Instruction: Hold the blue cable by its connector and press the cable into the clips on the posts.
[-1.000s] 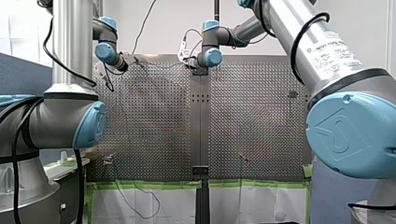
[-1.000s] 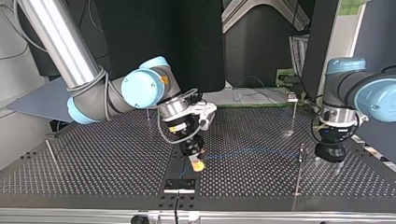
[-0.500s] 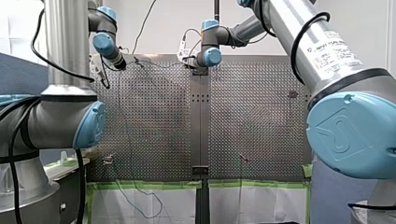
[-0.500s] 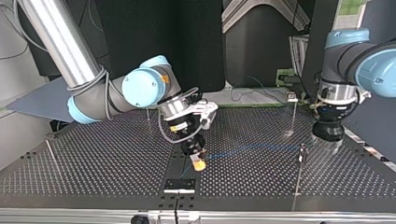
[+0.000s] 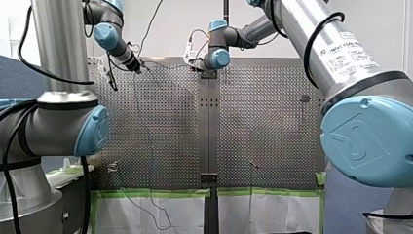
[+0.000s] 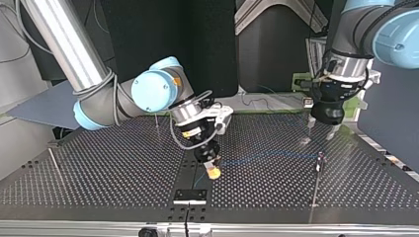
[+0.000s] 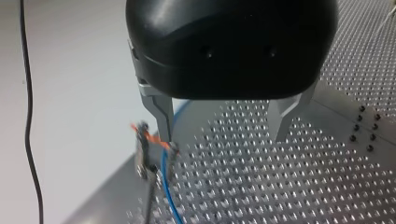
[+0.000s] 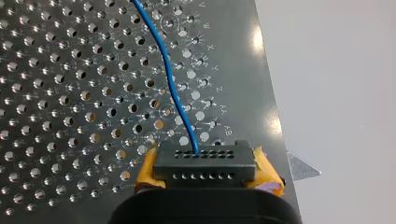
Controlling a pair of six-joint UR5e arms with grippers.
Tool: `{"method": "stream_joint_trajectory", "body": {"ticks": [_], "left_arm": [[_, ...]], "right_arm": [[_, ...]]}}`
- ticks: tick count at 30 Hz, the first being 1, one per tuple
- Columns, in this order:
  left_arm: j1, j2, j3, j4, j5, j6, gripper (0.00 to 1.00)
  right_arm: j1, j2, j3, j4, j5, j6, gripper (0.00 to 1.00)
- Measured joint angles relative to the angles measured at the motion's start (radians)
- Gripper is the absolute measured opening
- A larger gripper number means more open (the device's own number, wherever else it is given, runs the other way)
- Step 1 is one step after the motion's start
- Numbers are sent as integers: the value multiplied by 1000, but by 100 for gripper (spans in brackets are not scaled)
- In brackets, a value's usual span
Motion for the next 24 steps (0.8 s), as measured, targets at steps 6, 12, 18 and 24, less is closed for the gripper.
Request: {"method": "stream_joint_trajectory", "body": {"ticks": [6,12,18,24], "left_arm": [[-2,20,35,-52,5,52,100],[-2,21,40,-57,6,104,100],[-1,20,40,-7,7,160,100],[-6,-14,40,53,31,221,100]], "right_arm": [[4,-1,0,5,0,-1,0],[7,-1,0,7,0,1,0],[6,-1,0,7,1,2,0],[1,-1,0,9,6,2,0]]}}
